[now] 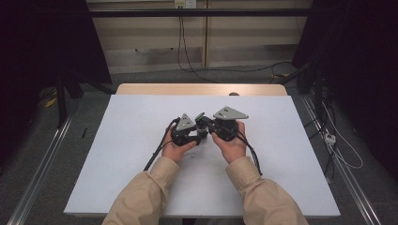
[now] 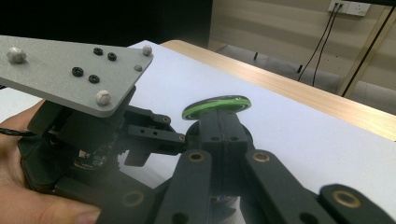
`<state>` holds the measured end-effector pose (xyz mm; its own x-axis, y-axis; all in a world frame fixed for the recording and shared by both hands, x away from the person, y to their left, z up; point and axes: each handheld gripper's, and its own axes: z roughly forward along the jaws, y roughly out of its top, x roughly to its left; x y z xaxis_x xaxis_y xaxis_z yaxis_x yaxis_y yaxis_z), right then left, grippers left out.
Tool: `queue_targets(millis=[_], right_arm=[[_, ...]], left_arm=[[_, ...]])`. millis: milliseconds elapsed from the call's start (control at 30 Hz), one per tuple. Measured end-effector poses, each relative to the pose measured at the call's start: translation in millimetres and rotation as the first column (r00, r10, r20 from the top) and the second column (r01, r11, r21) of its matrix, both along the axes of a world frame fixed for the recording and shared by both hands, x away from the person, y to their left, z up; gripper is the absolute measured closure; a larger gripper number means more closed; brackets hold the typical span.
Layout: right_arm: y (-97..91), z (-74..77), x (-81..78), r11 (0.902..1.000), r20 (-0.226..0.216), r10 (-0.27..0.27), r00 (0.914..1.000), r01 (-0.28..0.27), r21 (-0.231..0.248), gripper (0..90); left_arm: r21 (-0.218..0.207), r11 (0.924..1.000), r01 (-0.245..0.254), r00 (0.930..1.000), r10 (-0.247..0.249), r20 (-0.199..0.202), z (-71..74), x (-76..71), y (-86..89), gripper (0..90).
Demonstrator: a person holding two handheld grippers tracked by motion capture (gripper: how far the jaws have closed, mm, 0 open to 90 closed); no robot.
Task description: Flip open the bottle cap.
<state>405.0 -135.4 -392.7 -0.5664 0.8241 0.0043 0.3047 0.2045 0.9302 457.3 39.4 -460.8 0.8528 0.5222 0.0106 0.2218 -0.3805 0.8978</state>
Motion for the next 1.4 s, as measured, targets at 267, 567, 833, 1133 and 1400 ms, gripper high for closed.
queue_targets(millis=[267, 567, 833, 1133, 1400], right_arm=[[1.4, 0.9, 0.5, 1.0000, 0.003, 0.000, 1.0000, 0.000, 0.002, 90.0], [2.6, 2.7, 1.5, 1.0000, 0.003, 0.005, 1.0000, -0.005, 0.007, 90.0], [2.6, 6.3, 2.5, 1.0000, 0.013, 0.006, 0.9999, -0.006, 0.003, 90.0], [2.2, 9.9, 3.1, 1.0000, 0.018, 0.007, 0.9998, -0.007, 0.000, 90.0], [4.3, 7.5, 5.2, 1.0000, 0.018, 0.009, 0.9998, -0.009, 0.000, 90.0]], left_arm=[[-0.001, 1.0000, 0.000, 1.0000, 0.000, 0.000, 0.0, 0.0, 0.0, 53.3], [-0.004, 1.0000, 0.000, 1.0000, 0.000, -0.003, -0.1, 0.0, -0.1, 53.4], [-0.004, 1.0000, -0.001, 1.0000, 0.001, -0.003, -0.1, 0.0, 0.0, 53.4], [-0.012, 0.9999, -0.003, 1.0000, 0.003, -0.008, -0.3, 0.1, -0.1, 53.4], [-0.008, 1.0000, -0.001, 1.0000, 0.001, -0.006, -0.2, -0.1, -0.1, 53.4]])
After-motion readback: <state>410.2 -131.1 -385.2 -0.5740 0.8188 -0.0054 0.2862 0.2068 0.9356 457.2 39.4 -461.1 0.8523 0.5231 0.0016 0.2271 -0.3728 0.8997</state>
